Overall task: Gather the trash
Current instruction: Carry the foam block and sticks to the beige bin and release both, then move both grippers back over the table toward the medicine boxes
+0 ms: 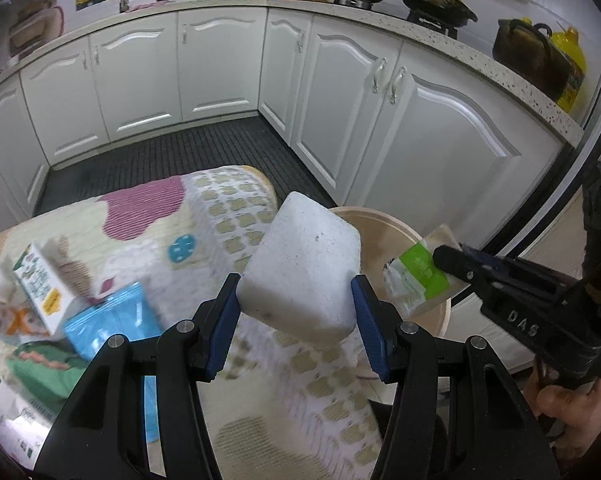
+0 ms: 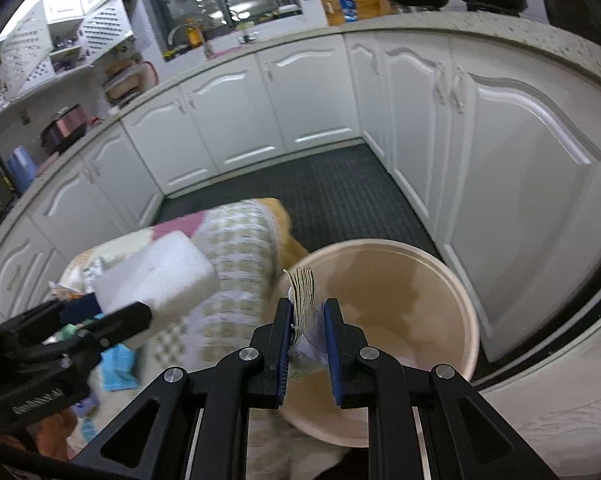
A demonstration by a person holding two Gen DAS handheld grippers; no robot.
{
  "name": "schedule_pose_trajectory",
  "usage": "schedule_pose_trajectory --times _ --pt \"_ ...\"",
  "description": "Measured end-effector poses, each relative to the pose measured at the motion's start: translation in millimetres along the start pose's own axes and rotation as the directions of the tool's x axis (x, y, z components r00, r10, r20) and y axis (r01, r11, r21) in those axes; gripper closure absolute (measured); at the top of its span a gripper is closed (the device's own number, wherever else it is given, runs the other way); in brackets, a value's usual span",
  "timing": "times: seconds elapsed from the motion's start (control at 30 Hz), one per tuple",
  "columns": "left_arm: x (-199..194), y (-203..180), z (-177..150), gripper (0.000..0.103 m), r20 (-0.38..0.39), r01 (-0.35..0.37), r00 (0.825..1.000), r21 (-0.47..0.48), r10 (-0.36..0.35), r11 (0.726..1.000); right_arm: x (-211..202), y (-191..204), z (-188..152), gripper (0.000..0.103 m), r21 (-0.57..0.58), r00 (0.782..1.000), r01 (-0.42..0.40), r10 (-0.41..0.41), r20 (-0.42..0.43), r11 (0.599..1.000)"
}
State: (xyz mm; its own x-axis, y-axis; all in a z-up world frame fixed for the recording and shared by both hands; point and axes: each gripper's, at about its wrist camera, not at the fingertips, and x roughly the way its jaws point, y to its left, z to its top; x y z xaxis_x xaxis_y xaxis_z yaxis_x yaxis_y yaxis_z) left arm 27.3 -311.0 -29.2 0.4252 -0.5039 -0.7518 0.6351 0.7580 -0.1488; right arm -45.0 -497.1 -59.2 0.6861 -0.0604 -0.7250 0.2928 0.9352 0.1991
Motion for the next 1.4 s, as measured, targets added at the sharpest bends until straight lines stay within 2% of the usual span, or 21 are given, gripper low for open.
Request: schedule_pose_trajectory --times 0.23,0.6,0.77,0.8,0.87,0.9,0.93,1.4 --pt "31 -23 11 0.049 -0.032 0.009 0.999 0.003 -0.008 1.000 17 -30 -3 0.088 0.034 0.998 0.053 -0.051 -0.037 0.998" --pt "67 -32 16 0.045 -0.066 0.023 0.998 -0.022 -0.024 1.000 44 -57 -1 0.088 0.059 0.991 0.115 -0.110 -0.072 0.992" --pt "74 -33 14 0.039 -0.084 0.011 0.996 -0.015 -0.012 1.000 54 -61 -1 0.088 0.060 0.987 0.140 -0.135 -0.088 0.988" --pt "75 -33 13 0.036 -0.088 0.012 0.996 -0.014 -0.013 1.000 55 -62 -1 0.085 0.063 0.986 0.142 -0.136 -0.092 0.988" --pt "75 -32 12 0.034 -0.091 0.012 0.996 -0.013 -0.013 1.000 57 -65 -1 0.072 0.076 0.985 0.154 -0.146 -0.091 0.985" --pt "74 -31 12 0.033 -0.091 0.011 0.996 -0.013 -0.012 1.000 57 -66 -1 0.061 0.082 0.985 0.157 -0.150 -0.086 0.984" --pt "73 -30 11 0.033 -0.089 0.011 0.996 -0.016 -0.012 1.000 55 -66 -2 0.058 0.086 0.985 0.158 -0.151 -0.081 0.984" --pt "34 -16 0 0.033 -0.048 0.042 0.998 -0.046 -0.044 0.998 43 -41 -10 0.058 0.029 0.980 0.186 -0.183 -0.081 0.982"
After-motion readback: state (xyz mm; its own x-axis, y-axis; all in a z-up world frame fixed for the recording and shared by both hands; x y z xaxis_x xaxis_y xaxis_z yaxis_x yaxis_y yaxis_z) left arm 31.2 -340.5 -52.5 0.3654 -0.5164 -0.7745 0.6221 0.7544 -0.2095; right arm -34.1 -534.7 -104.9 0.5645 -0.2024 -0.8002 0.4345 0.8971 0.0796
